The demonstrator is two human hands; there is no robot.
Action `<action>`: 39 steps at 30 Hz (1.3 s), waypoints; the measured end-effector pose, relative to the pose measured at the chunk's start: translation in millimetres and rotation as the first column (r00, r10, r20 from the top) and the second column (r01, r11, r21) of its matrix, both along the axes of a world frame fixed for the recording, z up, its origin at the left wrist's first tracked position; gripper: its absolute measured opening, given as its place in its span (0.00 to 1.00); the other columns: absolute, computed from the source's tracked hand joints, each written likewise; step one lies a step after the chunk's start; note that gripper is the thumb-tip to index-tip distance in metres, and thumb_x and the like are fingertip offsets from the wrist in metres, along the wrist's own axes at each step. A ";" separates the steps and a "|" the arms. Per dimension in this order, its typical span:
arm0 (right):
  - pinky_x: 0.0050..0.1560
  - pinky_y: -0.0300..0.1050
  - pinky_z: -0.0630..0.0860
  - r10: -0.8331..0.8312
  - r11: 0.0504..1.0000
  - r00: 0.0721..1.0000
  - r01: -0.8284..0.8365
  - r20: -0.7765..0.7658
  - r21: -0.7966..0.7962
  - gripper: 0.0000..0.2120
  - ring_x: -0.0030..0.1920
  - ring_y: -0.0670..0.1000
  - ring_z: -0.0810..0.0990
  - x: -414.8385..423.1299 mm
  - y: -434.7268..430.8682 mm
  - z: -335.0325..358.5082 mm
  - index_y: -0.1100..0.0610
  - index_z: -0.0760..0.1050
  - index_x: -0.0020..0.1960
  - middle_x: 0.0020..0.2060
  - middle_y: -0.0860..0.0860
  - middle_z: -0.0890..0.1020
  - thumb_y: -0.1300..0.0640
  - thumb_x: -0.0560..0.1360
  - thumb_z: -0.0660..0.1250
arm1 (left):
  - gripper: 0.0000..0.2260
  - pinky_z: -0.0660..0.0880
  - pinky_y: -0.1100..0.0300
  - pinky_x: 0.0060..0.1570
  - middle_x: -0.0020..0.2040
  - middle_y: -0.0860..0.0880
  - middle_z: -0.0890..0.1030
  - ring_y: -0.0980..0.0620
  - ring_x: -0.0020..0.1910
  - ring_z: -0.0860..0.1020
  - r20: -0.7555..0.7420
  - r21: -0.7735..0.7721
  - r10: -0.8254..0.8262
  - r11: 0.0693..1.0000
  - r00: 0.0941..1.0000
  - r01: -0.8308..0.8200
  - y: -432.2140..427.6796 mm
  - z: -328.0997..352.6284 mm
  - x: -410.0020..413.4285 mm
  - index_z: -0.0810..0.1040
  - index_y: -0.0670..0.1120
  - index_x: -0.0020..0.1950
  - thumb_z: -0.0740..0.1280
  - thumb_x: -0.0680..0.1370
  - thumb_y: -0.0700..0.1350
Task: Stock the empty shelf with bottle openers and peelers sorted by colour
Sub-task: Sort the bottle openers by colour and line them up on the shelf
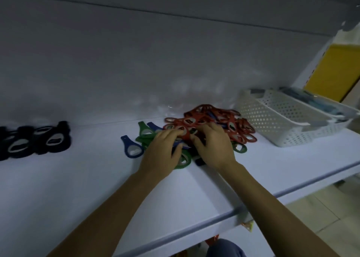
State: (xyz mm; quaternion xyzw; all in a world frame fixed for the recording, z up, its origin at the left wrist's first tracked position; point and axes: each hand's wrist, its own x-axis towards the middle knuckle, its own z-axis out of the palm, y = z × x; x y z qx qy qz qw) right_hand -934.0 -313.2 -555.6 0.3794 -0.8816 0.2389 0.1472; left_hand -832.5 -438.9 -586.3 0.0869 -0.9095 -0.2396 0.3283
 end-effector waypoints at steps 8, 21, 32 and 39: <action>0.64 0.49 0.59 -0.113 0.988 0.994 0.112 -0.007 -0.104 0.09 0.55 0.52 0.75 -1.9 -23.8 -15.1 0.52 0.81 0.48 0.50 0.48 0.80 0.50 0.73 0.67 | 0.20 0.70 0.53 0.59 0.62 0.45 0.76 0.46 0.62 0.71 -0.032 0.060 0.181 0.982 0.983 -0.179 -11.6 -1.1 3.6 0.72 0.44 0.65 0.67 0.74 0.37; 0.40 0.39 0.78 0.398 0.714 0.793 0.049 0.462 -0.699 0.14 0.39 0.49 0.83 2.5 -32.1 13.1 0.58 0.80 0.48 0.36 0.52 0.84 0.53 0.81 0.58 | 0.17 0.78 0.58 0.42 0.48 0.49 0.79 0.52 0.43 0.79 -0.065 0.201 0.182 0.966 0.981 -0.166 -14.2 3.0 -3.2 0.69 0.46 0.68 0.58 0.80 0.46; 0.59 0.48 0.57 -0.037 0.987 0.984 0.063 -0.174 0.149 0.10 0.55 0.53 0.74 -36.0 -40.2 -7.5 0.49 0.81 0.51 0.51 0.47 0.82 0.49 0.77 0.63 | 0.09 0.77 0.66 0.32 0.38 0.51 0.84 0.54 0.35 0.83 -0.304 0.775 0.210 0.622 0.929 0.112 -23.1 6.0 -6.1 0.79 0.47 0.46 0.66 0.74 0.51; 0.46 0.46 0.77 0.174 0.869 0.969 -0.234 -0.174 -0.437 0.06 0.42 0.51 0.81 -21.7 -38.3 -0.2 0.61 0.82 0.50 0.42 0.53 0.84 0.62 0.77 0.67 | 0.16 0.76 0.64 0.28 0.34 0.48 0.84 0.51 0.30 0.82 -0.263 0.891 0.241 0.433 0.934 0.139 -28.2 10.3 -9.6 0.79 0.43 0.46 0.57 0.80 0.52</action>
